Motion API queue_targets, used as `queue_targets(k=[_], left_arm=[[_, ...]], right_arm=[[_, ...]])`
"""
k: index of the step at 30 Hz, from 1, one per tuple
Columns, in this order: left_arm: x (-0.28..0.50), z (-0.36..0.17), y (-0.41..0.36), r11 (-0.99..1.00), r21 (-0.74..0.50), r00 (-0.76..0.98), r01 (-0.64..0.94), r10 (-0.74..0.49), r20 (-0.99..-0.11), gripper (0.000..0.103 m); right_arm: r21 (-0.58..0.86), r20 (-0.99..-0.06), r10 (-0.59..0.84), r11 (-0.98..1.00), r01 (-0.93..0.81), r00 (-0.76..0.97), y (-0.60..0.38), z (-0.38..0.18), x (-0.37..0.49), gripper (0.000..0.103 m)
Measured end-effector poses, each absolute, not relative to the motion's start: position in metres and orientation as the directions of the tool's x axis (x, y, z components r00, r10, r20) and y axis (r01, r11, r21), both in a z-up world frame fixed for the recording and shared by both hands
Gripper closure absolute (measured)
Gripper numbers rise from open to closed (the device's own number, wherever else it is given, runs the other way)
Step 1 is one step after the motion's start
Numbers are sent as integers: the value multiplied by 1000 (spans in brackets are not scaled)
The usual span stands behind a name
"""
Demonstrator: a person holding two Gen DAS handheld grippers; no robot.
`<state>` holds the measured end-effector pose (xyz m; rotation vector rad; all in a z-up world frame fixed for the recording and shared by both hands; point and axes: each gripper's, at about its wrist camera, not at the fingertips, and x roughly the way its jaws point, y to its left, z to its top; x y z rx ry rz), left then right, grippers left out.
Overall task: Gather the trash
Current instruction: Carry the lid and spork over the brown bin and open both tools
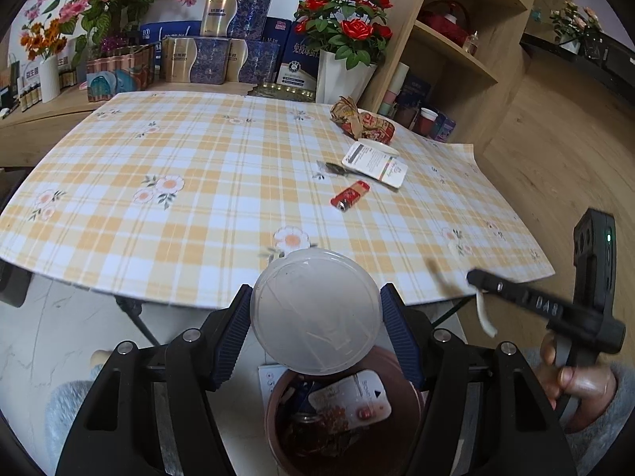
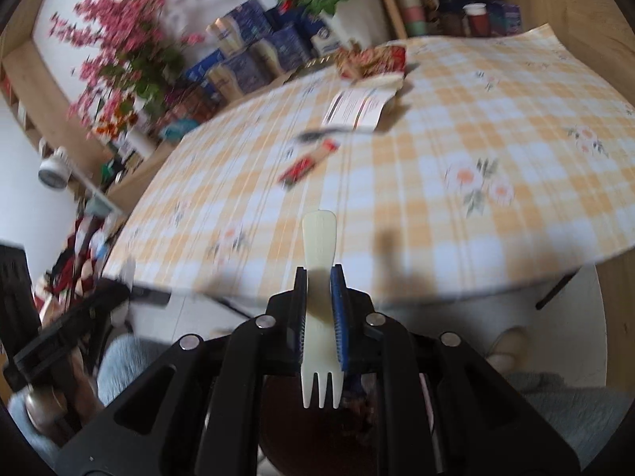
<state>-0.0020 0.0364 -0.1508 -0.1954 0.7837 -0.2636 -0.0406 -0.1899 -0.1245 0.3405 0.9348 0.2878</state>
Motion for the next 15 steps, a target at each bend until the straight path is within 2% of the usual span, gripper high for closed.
queue_targets(k=[12, 15], left_arm=[[-26, -150, 33, 948, -263, 670, 178, -313, -673, 40], [-28, -150, 32, 945, -271, 667, 181, -320, -672, 40]], right_arm=[[385, -855, 383, 921, -65, 351, -162, -184, -66, 87], [355, -867, 351, 933, -58, 354, -162, -186, -68, 86]])
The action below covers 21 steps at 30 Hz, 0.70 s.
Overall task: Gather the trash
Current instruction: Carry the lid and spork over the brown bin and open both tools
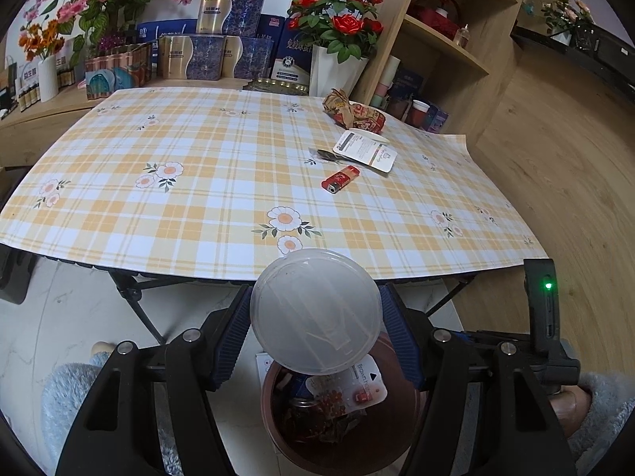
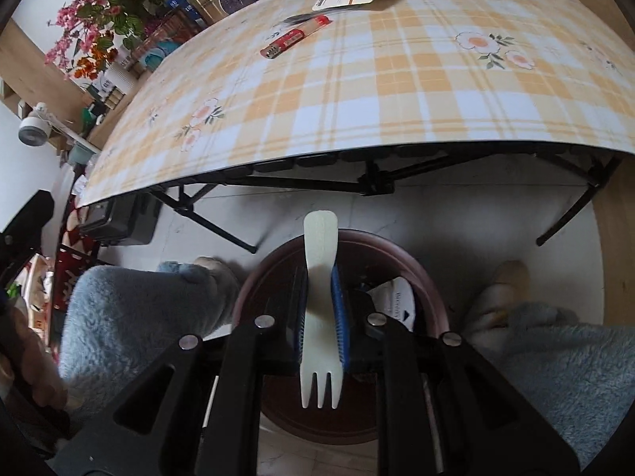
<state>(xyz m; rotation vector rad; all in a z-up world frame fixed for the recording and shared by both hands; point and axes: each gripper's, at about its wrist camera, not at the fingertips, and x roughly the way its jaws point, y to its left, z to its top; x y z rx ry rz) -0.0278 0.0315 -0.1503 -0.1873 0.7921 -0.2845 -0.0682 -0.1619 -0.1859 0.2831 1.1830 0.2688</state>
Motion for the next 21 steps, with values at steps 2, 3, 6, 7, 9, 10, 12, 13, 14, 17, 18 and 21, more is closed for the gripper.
queue_targets(k=[2, 3, 6, 7, 9, 10, 12, 13, 14, 17, 18, 21], left_arm=[[-29, -151, 30, 944, -273, 666, 185, -325, -672, 40], [-30, -151, 30, 943, -274, 664, 187, -327, -672, 40], [-31, -152, 28, 942, -276, 661, 193, -333, -673, 40], [-31, -152, 27, 942, -275, 661, 195, -333, -672, 40], [-31, -153, 26, 941, -274, 659, 197, -334, -674, 40], [-32, -154, 26, 941, -274, 657, 197, -334, -676, 40], [-32, -157, 25, 940, -276, 651, 200, -338, -680, 40], [-32, -159, 24, 939, -278, 647, 203, -342, -682, 40], [-32, -161, 23, 938, -278, 642, 206, -344, -685, 40], [-32, -173, 16, 936, -271, 621, 226, -353, -700, 40], [-32, -176, 13, 935, -268, 614, 232, -355, -705, 40], [-32, -192, 3, 931, -252, 581, 263, -361, -729, 39]], right_arm=[[362, -865, 354, 931, -46, 356, -165, -187, -67, 80], [366, -862, 356, 930, -43, 361, -166, -186, -67, 72], [357, -858, 345, 933, -42, 380, -170, -180, -68, 70], [354, -855, 339, 935, -35, 393, -172, -178, -69, 70], [350, -846, 328, 936, -26, 420, -176, -171, -69, 58], [345, -836, 319, 938, -25, 446, -179, -166, -70, 47], [326, -824, 302, 945, -35, 479, -181, -156, -71, 47], [310, -820, 289, 950, -41, 494, -181, -151, -71, 47], [291, -813, 273, 956, -47, 514, -182, -145, -70, 45], [258, -784, 243, 965, -57, 571, -186, -128, -70, 25], [245, -774, 233, 968, -61, 588, -188, -122, -70, 18], [214, -749, 210, 974, -70, 628, -191, -108, -70, 7]])
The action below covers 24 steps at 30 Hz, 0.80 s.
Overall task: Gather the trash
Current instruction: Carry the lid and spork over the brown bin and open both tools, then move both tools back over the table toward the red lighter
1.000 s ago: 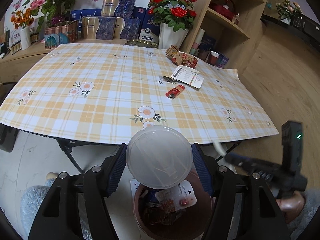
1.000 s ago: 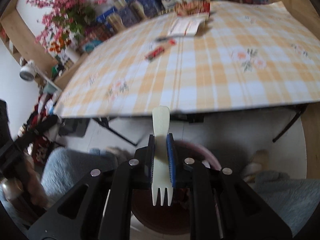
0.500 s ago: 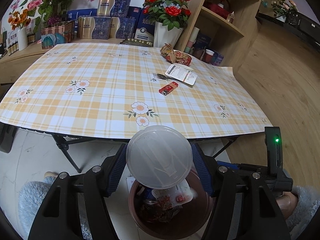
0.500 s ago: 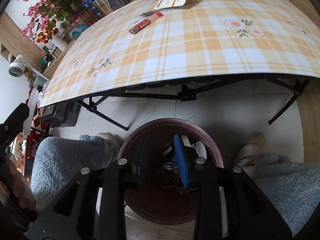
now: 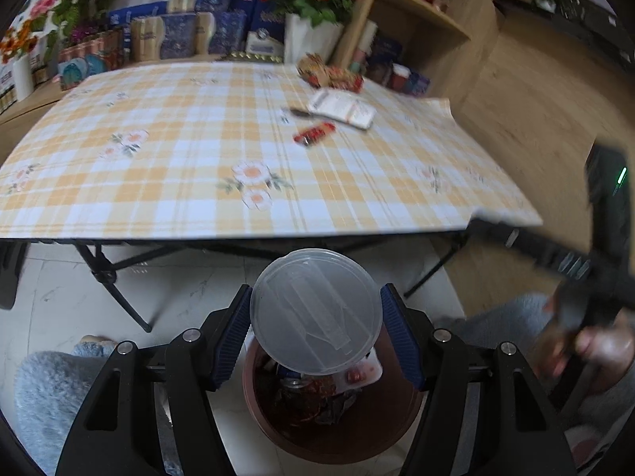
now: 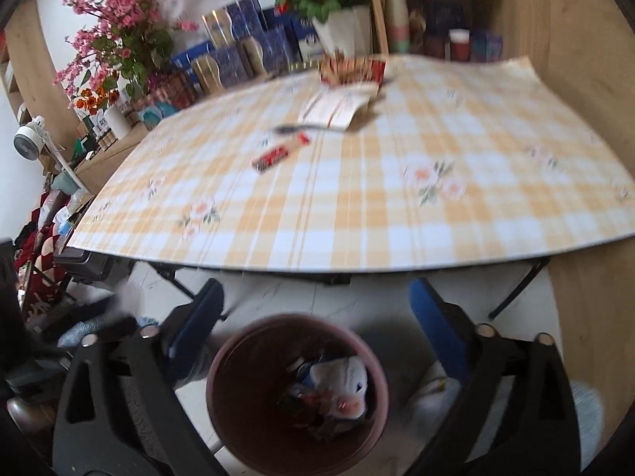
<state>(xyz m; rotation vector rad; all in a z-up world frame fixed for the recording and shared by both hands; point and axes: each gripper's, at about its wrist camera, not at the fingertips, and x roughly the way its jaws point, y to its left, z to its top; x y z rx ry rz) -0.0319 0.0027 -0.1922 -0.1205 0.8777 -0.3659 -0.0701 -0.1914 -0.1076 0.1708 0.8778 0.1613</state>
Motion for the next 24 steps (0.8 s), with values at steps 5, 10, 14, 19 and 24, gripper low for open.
queue_targets(k=[5, 10, 14, 19, 24], left_arm=[[-27, -221, -14, 929, -214, 496, 302, -344, -797, 39], [-21, -240, -27, 923, -195, 423, 331, -330, -844, 39], [-22, -248, -34, 921, -176, 393, 347, -313, -865, 39], [-20, -253, -35, 924, -175, 374, 341, -304, -876, 37], [-21, -250, -36, 923, -168, 386, 347, -304, -871, 20]], right_arm=[[171, -726, 164, 984, -57, 667, -200, -92, -65, 6], [190, -715, 148, 982, -13, 684, -209, -83, -62, 6], [177, -701, 128, 984, -3, 702, -214, -78, -64, 6], [197, -704, 123, 980, 26, 699, -223, -80, -64, 6], [213, -707, 125, 976, 41, 696, -227, -81, -64, 6]])
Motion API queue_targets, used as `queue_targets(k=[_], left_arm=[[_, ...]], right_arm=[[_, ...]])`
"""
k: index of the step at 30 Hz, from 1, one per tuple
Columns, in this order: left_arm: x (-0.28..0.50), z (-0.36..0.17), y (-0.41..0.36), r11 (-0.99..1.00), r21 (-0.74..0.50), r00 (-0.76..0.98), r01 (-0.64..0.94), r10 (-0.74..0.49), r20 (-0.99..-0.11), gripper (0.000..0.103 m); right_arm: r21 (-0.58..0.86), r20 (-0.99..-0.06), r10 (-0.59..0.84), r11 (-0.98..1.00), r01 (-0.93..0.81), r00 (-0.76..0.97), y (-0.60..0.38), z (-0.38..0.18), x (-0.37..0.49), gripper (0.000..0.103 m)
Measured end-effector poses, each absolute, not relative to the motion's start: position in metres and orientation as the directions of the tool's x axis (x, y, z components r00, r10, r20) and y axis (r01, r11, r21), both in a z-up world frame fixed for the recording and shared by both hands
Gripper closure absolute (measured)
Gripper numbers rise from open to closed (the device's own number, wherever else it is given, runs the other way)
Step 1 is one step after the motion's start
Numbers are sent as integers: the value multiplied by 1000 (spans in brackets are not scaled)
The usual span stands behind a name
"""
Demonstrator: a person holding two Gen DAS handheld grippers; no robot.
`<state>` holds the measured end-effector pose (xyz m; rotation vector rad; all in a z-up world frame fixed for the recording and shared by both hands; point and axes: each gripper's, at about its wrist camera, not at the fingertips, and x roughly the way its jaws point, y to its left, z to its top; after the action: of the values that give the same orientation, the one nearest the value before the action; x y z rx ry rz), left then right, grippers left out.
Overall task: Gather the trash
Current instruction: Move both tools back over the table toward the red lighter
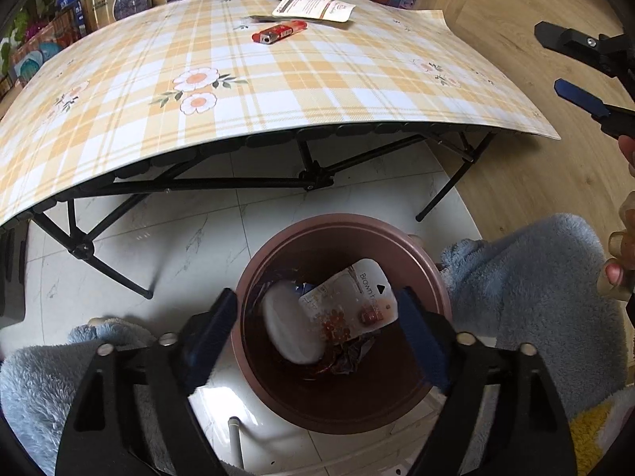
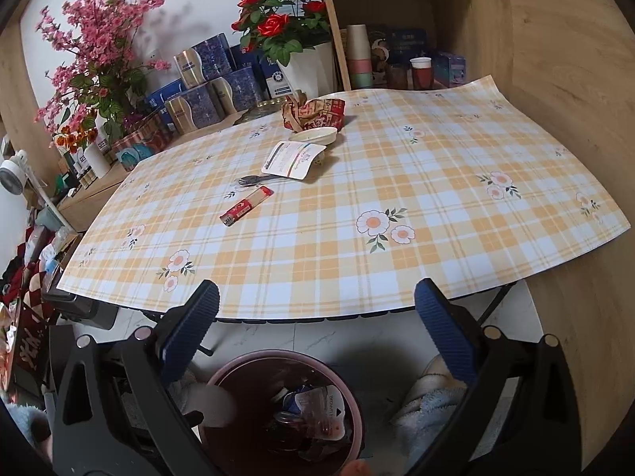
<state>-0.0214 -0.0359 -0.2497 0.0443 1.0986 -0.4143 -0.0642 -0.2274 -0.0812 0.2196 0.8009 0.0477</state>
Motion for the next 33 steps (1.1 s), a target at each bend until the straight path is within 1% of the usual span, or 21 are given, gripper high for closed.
queue_targets(k=[2, 6, 13, 19, 25, 29, 33], left_arm=[[-22, -246, -34, 927, -166, 404, 337, -302, -863, 14], [-20, -236, -25, 940, -179, 455, 291, -300, -839, 10], [-10, -202, 8, 952, -239, 587, 194, -308, -749, 9], [10, -166, 30, 960, -225, 686, 164, -275, -674, 9], [40, -143, 34, 964, -180, 727, 196, -266, -633, 9], [59, -138, 25, 960, -149, 727, 237, -278, -628, 9], [81, -136, 10, 945, -144, 705, 293, -315, -636, 9]], right_arm=[[210, -711, 120, 977, 46, 693, -228, -82, -63, 6], [212, -713, 115, 976, 55, 691, -230, -81, -62, 6], [216, -721, 119, 975, 59, 682, -238, -80, -51, 6], [223, -705, 119, 973, 59, 700, -251, -74, -38, 6], [207, -688, 91, 976, 74, 720, -267, -70, -19, 6], [196, -708, 69, 975, 102, 703, -280, -74, -1, 6], [176, -718, 51, 978, 110, 694, -286, -80, 15, 6]])
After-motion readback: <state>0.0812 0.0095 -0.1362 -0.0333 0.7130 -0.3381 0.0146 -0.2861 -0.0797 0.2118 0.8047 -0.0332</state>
